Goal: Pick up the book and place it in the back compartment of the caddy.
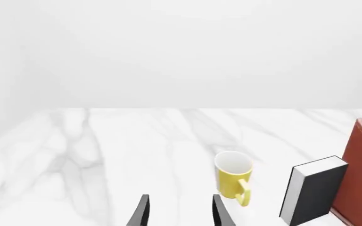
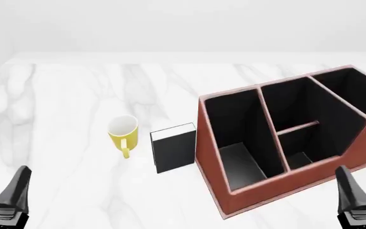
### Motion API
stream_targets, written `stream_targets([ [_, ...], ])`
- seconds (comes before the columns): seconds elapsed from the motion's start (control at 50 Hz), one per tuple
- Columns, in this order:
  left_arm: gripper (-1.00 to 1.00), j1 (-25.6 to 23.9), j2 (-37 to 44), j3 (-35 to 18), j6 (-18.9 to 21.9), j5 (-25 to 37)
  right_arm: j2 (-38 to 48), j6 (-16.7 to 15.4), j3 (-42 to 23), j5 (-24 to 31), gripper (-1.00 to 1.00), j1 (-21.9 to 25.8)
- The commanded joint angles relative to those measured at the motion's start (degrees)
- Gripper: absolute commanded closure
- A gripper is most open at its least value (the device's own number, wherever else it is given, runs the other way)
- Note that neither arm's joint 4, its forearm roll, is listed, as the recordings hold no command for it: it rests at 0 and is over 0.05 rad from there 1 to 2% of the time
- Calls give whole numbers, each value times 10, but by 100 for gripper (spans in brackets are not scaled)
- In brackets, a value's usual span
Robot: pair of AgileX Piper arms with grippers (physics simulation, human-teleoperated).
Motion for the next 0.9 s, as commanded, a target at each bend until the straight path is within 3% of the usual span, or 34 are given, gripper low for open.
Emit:
stream_targets([
  [0.02, -100, -11, 2, -4, -22, 7, 0, 2, -2, -3, -100, 5],
  [0.06, -100, -14, 4, -6, -19, 9, 0, 2, -2, -3, -100, 5],
  [0.12, -100, 3, 11, -16, -53, 13, 0, -2, -1, -6, -100, 4],
  [0.14, -100, 0, 3, -22, -43, 21, 0, -4, -1, -6, -100, 5],
  [0.16, -100, -31, 10, -29, -38, 26, 0, -6, -1, -8, -100, 5],
  [0.26, -100, -74, 77, -84, -50, 21, 0, -2, -1, -5, -100, 3],
  [0.32, -100, -83, 124, -129, -28, 24, 0, 0, -1, -4, -100, 4],
  [0.34, -100, -110, 179, -170, 14, 30, 0, 1, -1, -4, -100, 2],
  [0.38, -100, -143, 226, -212, 51, 43, 0, 2, -1, -4, -100, 3],
  [0.4, -100, -143, 226, -213, 51, 43, 0, 2, -1, -4, -100, 3],
  [0.56, -100, -199, 358, -383, 129, 121, 0, 3, 0, -4, -100, 4],
  [0.62, -100, -213, 385, -414, 148, 136, 0, 3, 0, -4, -100, 4],
  [0.68, -100, -258, 437, -480, 170, 177, 0, 3, 0, -4, -100, 5],
  [0.7, -100, -288, 439, -490, 187, 183, 0, 3, 0, -4, -100, 6],
  [0.74, -100, -282, 484, -514, 231, 187, 0, 3, 0, -4, -100, 6],
  [0.84, -100, -301, 567, -628, 223, 248, 0, 6, 0, -3, -100, 4],
  [0.9, -100, -309, 609, -666, 240, 275, 0, 7, 0, -2, -100, 4],
])
